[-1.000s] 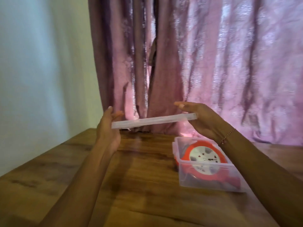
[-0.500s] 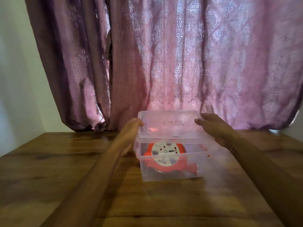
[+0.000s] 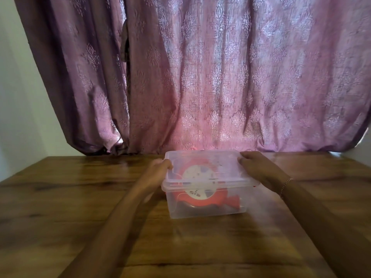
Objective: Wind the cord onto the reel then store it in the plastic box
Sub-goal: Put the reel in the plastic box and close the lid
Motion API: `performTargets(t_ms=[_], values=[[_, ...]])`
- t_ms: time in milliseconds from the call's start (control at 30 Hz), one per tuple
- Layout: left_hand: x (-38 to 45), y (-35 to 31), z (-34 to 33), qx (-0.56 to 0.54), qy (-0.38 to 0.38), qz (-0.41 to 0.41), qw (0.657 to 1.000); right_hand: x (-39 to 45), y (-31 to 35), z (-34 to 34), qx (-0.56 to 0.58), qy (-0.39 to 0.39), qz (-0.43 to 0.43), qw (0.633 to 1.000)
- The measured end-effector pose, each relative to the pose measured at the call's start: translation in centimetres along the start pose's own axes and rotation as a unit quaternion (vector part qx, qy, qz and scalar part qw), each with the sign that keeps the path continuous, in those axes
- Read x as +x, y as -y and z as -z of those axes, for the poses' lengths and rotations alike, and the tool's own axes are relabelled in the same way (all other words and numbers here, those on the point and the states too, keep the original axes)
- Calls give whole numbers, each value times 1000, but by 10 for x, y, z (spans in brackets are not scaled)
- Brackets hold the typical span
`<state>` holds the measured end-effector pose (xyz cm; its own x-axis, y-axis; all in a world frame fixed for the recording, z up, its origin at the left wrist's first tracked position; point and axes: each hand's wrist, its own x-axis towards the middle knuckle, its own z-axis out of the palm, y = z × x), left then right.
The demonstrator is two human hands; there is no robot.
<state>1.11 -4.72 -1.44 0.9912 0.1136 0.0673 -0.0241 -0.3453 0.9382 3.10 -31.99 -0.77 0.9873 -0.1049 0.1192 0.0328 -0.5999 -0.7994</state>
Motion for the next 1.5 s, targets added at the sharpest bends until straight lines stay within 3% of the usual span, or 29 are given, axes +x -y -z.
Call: performTargets(t_ms=[133,333,700,800,900,967,1133,1300,1367,1500], values=[[2,10,3,-77,20,24,997,1,1,-1,-6,13,-7,1000],[6,18,9,-107,63,-5,992,4,4,-2,-22,38,-20,999],[21,22,23,-80,24,64,994,11,10,-21,97,62,-111,987],[24,20,27,-102,-12,108,989,16,4,-34,201,-5,-154,967],[27,20,27,-121,-63,109,985,19,3,-43,237,-147,-117,953],[25,19,25,-109,-121,79,983,12,4,-45,254,-198,-93,942],[16,20,19,-160,-162,14,974,-2,-10,-53,374,-126,-84,915],[7,35,0,-308,-57,37,949,-6,-15,-69,416,-100,-57,902],[5,37,-5,-359,-50,39,931,-7,-14,-71,434,-97,-56,894],[6,34,-6,-365,-66,34,928,-5,-13,-70,450,-97,-60,886]])
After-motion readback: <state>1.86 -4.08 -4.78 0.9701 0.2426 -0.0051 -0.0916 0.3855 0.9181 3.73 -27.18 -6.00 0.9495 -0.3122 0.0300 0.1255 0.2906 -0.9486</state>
